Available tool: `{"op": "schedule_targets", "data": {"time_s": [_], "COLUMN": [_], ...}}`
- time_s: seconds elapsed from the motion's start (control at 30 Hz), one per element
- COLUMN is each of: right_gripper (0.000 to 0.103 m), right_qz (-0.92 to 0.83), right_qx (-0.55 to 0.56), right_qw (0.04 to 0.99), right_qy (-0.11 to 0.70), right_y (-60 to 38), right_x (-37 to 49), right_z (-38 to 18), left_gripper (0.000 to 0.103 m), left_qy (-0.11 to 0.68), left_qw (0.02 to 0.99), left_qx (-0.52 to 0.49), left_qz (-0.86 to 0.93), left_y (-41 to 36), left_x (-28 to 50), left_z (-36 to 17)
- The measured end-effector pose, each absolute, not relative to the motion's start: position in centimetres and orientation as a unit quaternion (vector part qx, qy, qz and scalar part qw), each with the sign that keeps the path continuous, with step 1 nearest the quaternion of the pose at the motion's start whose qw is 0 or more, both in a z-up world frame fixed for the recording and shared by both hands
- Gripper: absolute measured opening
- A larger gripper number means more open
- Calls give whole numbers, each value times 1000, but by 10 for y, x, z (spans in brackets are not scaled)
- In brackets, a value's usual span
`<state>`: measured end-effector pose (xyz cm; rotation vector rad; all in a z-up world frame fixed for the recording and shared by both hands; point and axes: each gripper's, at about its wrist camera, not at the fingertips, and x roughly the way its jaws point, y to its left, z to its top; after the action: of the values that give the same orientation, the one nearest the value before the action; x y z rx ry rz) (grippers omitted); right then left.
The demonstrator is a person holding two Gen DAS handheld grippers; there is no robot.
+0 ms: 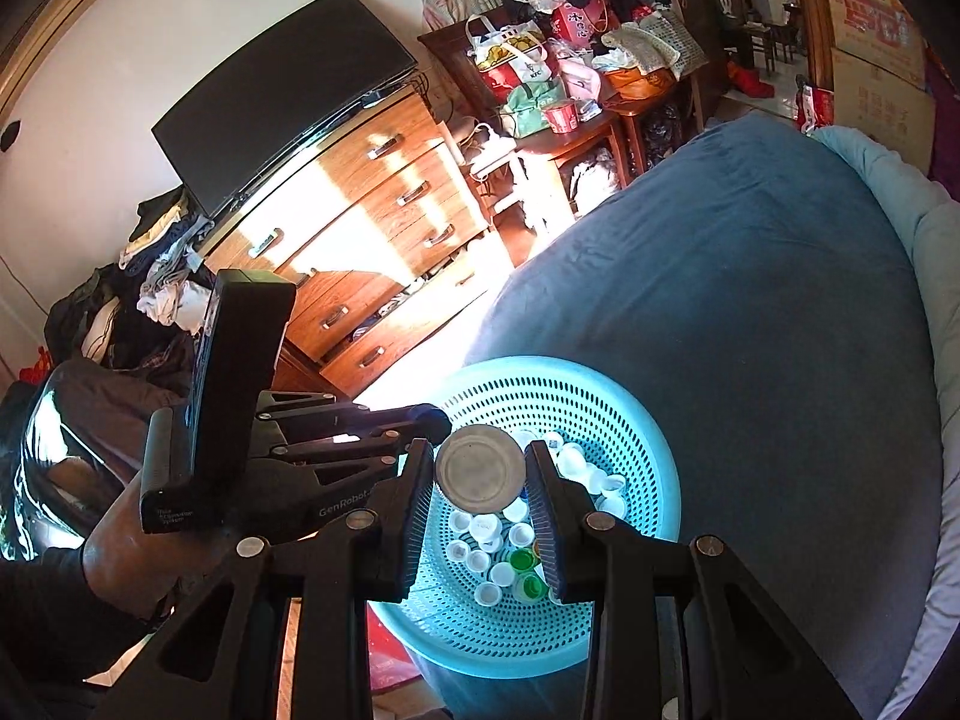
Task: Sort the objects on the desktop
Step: 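Carry both caps over the teal basket and open both tools, then move both open tools back toward the cap pile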
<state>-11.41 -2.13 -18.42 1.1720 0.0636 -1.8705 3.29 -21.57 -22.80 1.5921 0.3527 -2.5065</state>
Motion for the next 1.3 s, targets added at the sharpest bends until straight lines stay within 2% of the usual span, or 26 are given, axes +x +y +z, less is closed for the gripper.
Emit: {"op": "schedule_targets", "data": {"time_s": [0.3, 0.33, 0.37, 0.43, 0.47, 0.5, 0.8, 1.07, 1.23, 1.3], "right_gripper": [35, 35, 35, 36, 36, 37, 41, 44, 63, 63], "right_qz": [-758, -759, -760, -761, -762, -782, -790, -797, -803, -804], "right_qx": [477, 477, 477, 477, 477, 478, 481, 493, 515, 532], "right_qw": [443, 442, 441, 438, 438, 399, 380, 347, 296, 259], "right_qy": [23, 22, 20, 14, 12, -11, -28, -46, -51, -56], "right_y": [-28, -26, -25, -24, -22, -21, -12, 22, 80, 120], "right_x": [-113, -112, -112, -114, -114, -115, -117, -110, -96, -85], "right_z": [-188, -188, -189, -189, -188, -189, -193, -206, -225, -238], "left_gripper": [14, 23, 38, 57, 57, 57, 57, 57, 57, 57], "left_qy": [117, 116, 115, 116, 114, 113, 115, 99, 70, 49], "left_qw": [73, 77, 81, 87, 88, 89, 88, 37, -62, -113], "left_qx": [540, 540, 540, 538, 538, 538, 543, 559, 571, 574], "left_qz": [-830, -830, -830, -830, -831, -830, -828, -822, -815, -809], "left_y": [-215, -215, -216, -216, -220, -222, -229, -188, -120, -80], "left_x": [31, 32, 32, 30, 28, 29, 23, 10, 0, 1], "left_z": [-236, -237, -237, -238, -238, -239, -245, -260, -276, -282]}}
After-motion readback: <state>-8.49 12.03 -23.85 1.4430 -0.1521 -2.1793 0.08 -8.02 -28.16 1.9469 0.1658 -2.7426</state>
